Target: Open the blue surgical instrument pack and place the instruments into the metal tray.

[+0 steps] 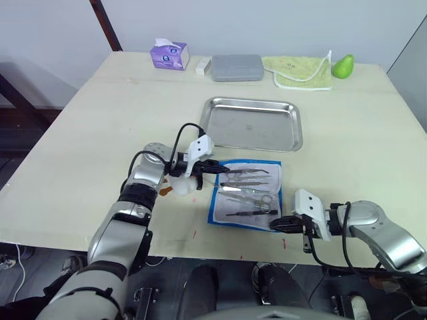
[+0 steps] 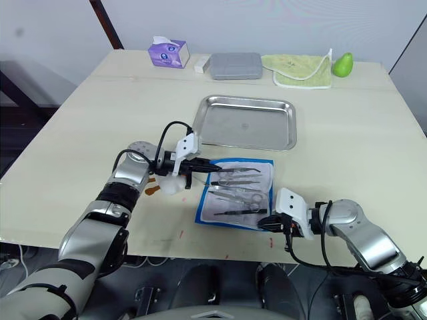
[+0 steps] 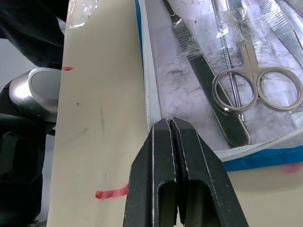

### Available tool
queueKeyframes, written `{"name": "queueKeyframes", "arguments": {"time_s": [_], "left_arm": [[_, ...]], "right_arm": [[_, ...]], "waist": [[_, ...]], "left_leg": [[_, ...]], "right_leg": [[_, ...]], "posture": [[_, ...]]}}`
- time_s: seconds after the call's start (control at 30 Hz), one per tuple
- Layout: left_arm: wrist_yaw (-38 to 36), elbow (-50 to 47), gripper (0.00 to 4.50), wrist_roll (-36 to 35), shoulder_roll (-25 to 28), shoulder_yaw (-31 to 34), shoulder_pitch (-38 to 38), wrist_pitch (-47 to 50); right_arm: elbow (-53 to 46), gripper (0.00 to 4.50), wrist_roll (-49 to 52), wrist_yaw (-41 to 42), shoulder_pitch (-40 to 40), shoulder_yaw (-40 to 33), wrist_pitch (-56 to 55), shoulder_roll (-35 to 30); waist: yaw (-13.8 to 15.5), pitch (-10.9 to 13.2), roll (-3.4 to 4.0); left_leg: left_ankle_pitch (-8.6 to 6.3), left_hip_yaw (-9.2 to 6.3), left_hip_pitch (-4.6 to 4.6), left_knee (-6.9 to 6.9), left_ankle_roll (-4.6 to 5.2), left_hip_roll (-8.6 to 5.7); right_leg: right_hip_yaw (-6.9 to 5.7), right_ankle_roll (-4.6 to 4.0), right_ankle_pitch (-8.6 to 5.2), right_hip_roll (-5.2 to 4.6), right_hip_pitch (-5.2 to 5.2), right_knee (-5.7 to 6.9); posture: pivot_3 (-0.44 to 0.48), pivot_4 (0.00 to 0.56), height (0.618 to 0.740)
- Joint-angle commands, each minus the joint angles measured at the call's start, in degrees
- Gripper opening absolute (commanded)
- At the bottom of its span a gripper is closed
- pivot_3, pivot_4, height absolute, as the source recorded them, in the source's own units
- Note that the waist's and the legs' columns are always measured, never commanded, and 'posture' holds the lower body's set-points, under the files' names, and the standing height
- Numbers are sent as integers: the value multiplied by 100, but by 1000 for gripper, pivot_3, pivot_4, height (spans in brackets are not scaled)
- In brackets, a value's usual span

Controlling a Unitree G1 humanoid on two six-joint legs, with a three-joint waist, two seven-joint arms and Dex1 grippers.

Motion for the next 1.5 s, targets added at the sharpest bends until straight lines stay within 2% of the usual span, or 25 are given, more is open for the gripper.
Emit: {"name": "queueKeyframes", "arguments": {"time_s": [0.03,0.07,0.1,0.2,0.23,0.3,0.33,0.37,0.4,0.43,0.6,0.73,0.8,0.83,1.03,1.23,1.5], "left_arm": [[-73,-143,0,-74,59,36,127,138],[-107,-170,0,-102,63,44,136,184],[-61,-191,309,-124,61,79,144,185],[-154,-340,1292,-298,94,209,220,250],[-212,-415,1877,-353,143,240,258,307],[-284,-607,2570,-547,221,366,349,456],[-292,-691,2695,-632,257,432,388,495],[-331,-793,3263,-718,300,486,435,559],[-421,-900,3588,-808,353,529,489,626],[-499,-1055,3729,-948,410,614,569,706],[-795,-1817,3729,-1555,843,1037,1078,1096],[-732,-2418,3729,-2006,1215,1461,1585,1539],[-754,-2713,3820,-2235,1354,1602,1815,1801],[-771,-2826,3820,-2309,1401,1633,1893,1893],[-909,-3990,3820,-3260,1849,2285,2814,2713],[-865,-4718,3820,-3703,2172,2769,3518,3013],[-528,-5135,3820,-3832,2111,2719,3751,3084]], "right_arm": [[-103,38,300,60,9,-254,180,27],[-117,38,370,72,2,-290,207,34],[-132,4,430,54,-13,-354,209,54],[-249,820,656,42,-3,-578,242,107],[-297,1483,727,58,7,-641,246,111],[-381,2159,804,30,23,-750,212,134],[-427,2307,858,15,35,-794,242,133],[-479,2947,915,23,50,-828,280,110],[-520,3269,964,42,63,-859,303,85],[-563,3455,1039,40,75,-922,310,87],[-727,3455,1378,28,142,-1267,375,15],[-862,3455,1608,156,322,-1581,303,-104],[-900,4331,1644,227,386,-1658,239,-160],[-908,4472,1642,252,403,-1671,205,-176],[-578,4472,1349,463,248,-1611,-320,-178],[500,4472,762,827,-410,-1121,-1105,83],[2190,4472,244,1316,-1251,-630,-1961,675]], "waist": [[-2,0,0],[-6,0,0],[-7,0,0],[-16,1,-1],[-17,1,0],[-27,2,0],[-35,2,-1],[-38,3,0],[-34,3,0],[-34,3,0],[-51,5,0],[-41,5,-1],[-35,5,-1],[-26,6,-1],[-56,8,-3],[-52,11,-1],[-13,15,1]], "left_leg": [[0,0,0,0,0,0],[0,0,0,0,0,0],[0,0,-1,0,0,0],[0,0,-2,-1,0,0],[0,0,-2,-1,0,0],[0,-1,-3,-2,0,0],[0,0,-3,-2,0,0],[0,0,-4,-3,0,0],[0,-1,-4,-3,0,0],[0,-2,-4,-3,0,0],[0,2,-4,-3,0,1],[0,0,-4,-4,0,2],[0,1,-4,-3,0,2],[0,2,-4,-3,0,2],[0,4,-4,-5,0,2],[0,6,2,-5,0,4],[0,8,-2,-4,0,3]], "right_leg": [[0,0,0,0,0,0],[0,0,0,0,0,0],[0,0,0,0,-1,0],[0,0,0,0,-1,0],[0,0,0,0,-2,-1],[0,0,0,0,-2,-1],[1,0,0,0,-3,-1],[1,0,0,0,-4,-1],[1,0,0,0,-4,-1],[-1,0,0,0,-4,-1],[3,0,0,0,-6,0],[0,0,0,-1,-6,0],[0,0,0,-4,-6,0],[0,0,0,-5,-5,0],[1,0,-1,-6,-8,-2],[1,-1,-2,-6,-8,-1],[0,-2,-2,-7,-9,-3]], "posture": [[0,150,740],[0,150,740],[0,150,740],[0,150,740],[0,150,740],[0,150,740],[0,150,740],[0,150,740],[0,150,740],[0,150,740],[0,150,740],[0,150,740],[0,150,740],[0,150,740],[0,150,740],[0,150,740],[0,150,740]]}}
